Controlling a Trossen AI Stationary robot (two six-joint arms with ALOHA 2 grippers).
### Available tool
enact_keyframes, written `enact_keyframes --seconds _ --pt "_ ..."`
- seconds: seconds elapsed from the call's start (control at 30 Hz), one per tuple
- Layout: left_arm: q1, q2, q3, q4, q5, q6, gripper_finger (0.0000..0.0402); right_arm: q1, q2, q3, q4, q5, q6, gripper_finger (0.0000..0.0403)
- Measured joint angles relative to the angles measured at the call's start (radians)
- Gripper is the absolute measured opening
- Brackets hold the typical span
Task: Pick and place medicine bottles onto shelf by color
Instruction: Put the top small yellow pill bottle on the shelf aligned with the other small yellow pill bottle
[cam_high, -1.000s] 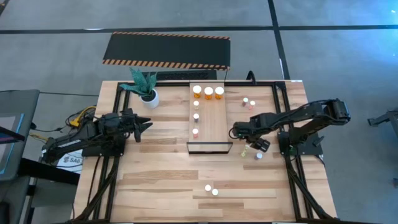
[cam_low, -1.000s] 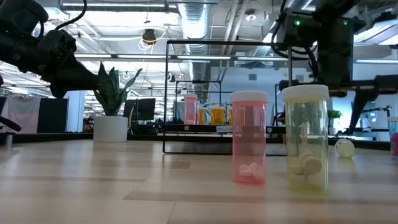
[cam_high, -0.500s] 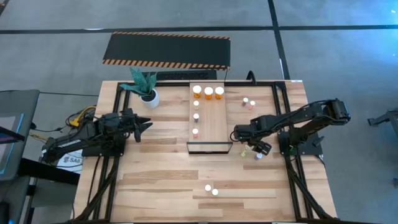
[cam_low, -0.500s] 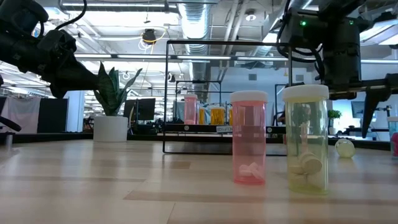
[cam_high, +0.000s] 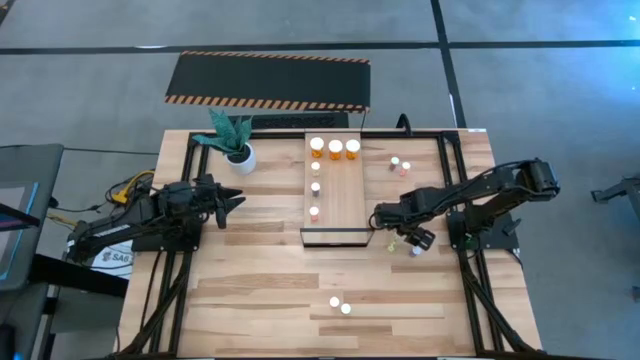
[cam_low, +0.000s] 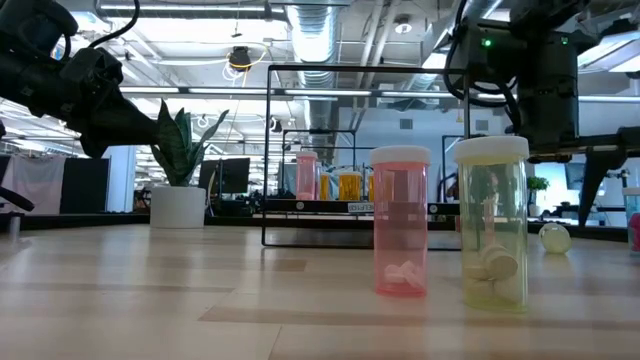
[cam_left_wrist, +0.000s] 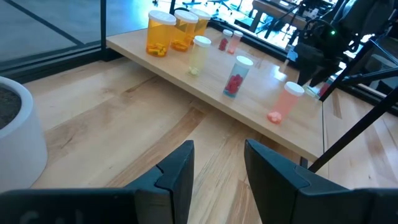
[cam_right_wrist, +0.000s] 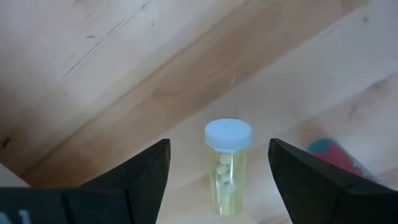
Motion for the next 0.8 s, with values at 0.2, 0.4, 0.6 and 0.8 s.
enact_keyframes --seconds 0.2,0.4,0.6,0.8 --pt "0.000 0.000 0.000 0.000 0.000 0.000 0.0128 -0.005 -0.001 -0.075 0.125 -0.006 -0.004 0.0291" --pt "0.000 0.000 0.000 0.000 0.000 0.000 0.0128 -0.020 -0.005 -0.122 0.209 -0.048 -0.008 0.0291" --pt "0.000 0.000 0.000 0.000 0.000 0.000 0.0128 -0.020 -0.005 -0.122 0.210 -0.050 -0.022 0.0291" --pt "0.000 0.000 0.000 0.000 0.000 0.000 0.0128 -0.020 -0.004 -0.123 0.209 -0.052 -0.022 0.0279"
